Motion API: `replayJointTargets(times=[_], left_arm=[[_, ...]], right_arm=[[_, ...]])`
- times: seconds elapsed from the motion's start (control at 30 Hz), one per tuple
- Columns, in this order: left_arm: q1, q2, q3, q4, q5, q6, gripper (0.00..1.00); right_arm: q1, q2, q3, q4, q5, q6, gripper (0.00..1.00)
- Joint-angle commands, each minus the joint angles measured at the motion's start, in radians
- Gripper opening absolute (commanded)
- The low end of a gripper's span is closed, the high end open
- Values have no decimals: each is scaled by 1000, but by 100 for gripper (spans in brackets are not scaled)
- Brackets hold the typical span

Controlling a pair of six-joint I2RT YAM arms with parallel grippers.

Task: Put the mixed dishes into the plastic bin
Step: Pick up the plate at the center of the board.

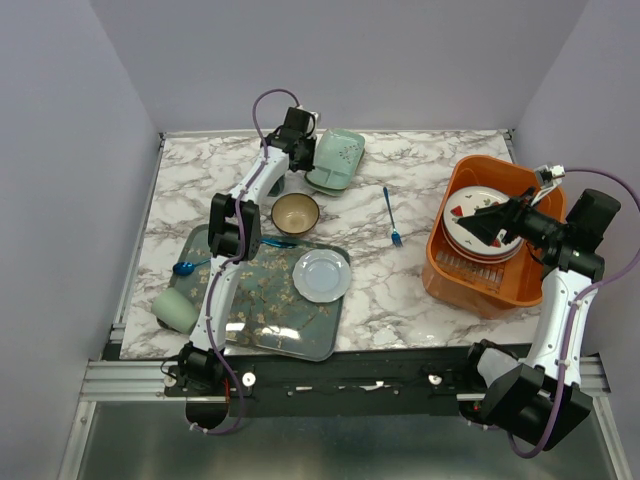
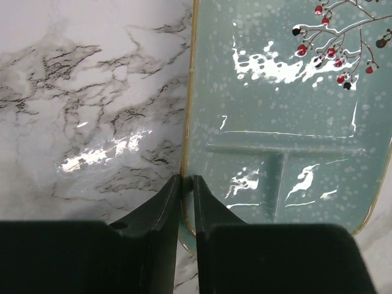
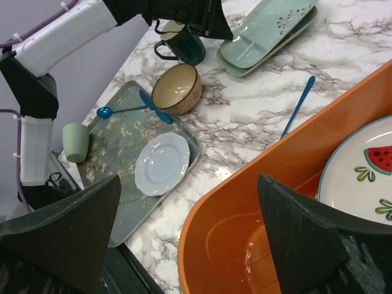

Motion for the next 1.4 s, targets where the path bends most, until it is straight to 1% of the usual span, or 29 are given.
replayJointTargets(times=[0.0,0.17,0.23,0.3,0.5,0.67,0.73,0.77,1.0,1.07,1.1,1.13,1.2,1.27,1.33,1.37], left_arm=[[12,33,29,9,35,-14,1],[12,16,10,27,51,-22,0],[12,13,9,34,57,-31,11],[12,11,7,40,71,-37,18],[17,23,4,57,100,-60,23],[23,42,3,69,140,-80,23],[23,48,3,77,152,-86,25],[23,53,3,77,157,-89,25],[23,66,0,83,187,-103,24],[23,68,-2,84,195,-111,20],[23,68,-3,89,198,-111,12],[23,66,-11,92,209,-114,9],[23,63,-16,99,219,-117,7],[23,62,-19,104,227,-122,8],[23,63,-22,107,224,-129,20],[21,66,-22,107,218,-131,22]], right_arm=[[-5,-2,-13,13,25,-17,100],[-5,-1,-11,11,28,-15,100],[-5,-2,-11,11,28,-15,100],[-5,-2,-11,10,29,-17,100],[-5,-2,-10,8,30,-15,100],[-5,-4,-8,7,33,-15,100],[-5,-4,-8,5,33,-17,100],[-5,-4,-8,5,33,-44,100],[-5,-2,-7,4,34,-44,100],[-5,-2,-7,4,36,-46,100],[-5,-1,-7,4,36,-44,100],[-5,-2,-7,4,36,-44,100],[-5,-2,-7,4,37,-46,100],[-5,-1,-7,4,37,-46,100],[-5,-1,-5,2,37,-46,100],[-5,-2,-5,2,37,-44,100]])
